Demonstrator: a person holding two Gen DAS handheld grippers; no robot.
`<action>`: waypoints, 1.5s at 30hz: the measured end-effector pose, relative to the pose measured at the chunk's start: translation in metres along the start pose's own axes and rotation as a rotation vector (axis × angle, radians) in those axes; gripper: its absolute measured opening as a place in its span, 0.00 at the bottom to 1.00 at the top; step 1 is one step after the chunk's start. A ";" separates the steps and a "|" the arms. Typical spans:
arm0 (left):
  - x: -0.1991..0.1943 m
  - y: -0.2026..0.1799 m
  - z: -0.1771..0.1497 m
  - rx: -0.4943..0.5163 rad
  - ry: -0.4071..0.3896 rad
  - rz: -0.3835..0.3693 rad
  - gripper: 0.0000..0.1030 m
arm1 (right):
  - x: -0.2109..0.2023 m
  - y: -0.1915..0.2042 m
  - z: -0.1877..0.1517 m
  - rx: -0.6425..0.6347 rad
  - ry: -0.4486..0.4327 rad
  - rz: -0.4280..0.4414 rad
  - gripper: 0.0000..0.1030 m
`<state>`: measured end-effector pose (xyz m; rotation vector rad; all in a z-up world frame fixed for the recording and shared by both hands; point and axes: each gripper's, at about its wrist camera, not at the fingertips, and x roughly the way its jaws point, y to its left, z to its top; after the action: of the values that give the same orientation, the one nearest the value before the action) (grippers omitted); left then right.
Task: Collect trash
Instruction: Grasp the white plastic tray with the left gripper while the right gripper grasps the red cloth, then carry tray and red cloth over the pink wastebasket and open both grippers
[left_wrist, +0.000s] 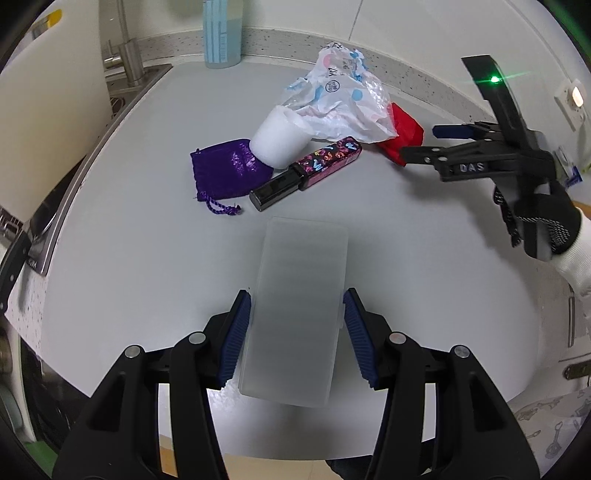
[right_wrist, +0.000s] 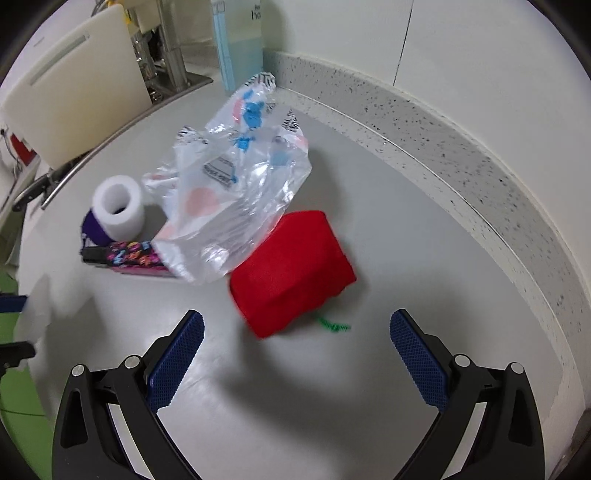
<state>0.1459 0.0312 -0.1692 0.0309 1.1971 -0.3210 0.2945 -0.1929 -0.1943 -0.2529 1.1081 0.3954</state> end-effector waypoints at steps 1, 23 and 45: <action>-0.001 0.000 -0.001 -0.011 -0.002 0.002 0.50 | 0.002 0.000 0.002 -0.005 -0.002 0.005 0.94; -0.018 -0.017 -0.008 -0.039 -0.047 0.009 0.50 | -0.057 0.000 -0.029 0.000 -0.034 0.068 0.06; -0.110 0.060 -0.168 -0.257 -0.142 0.195 0.50 | -0.140 0.254 -0.059 -0.345 -0.134 0.357 0.06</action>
<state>-0.0267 0.1463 -0.1394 -0.0960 1.0768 0.0034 0.0824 -0.0119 -0.0936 -0.3278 0.9486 0.9128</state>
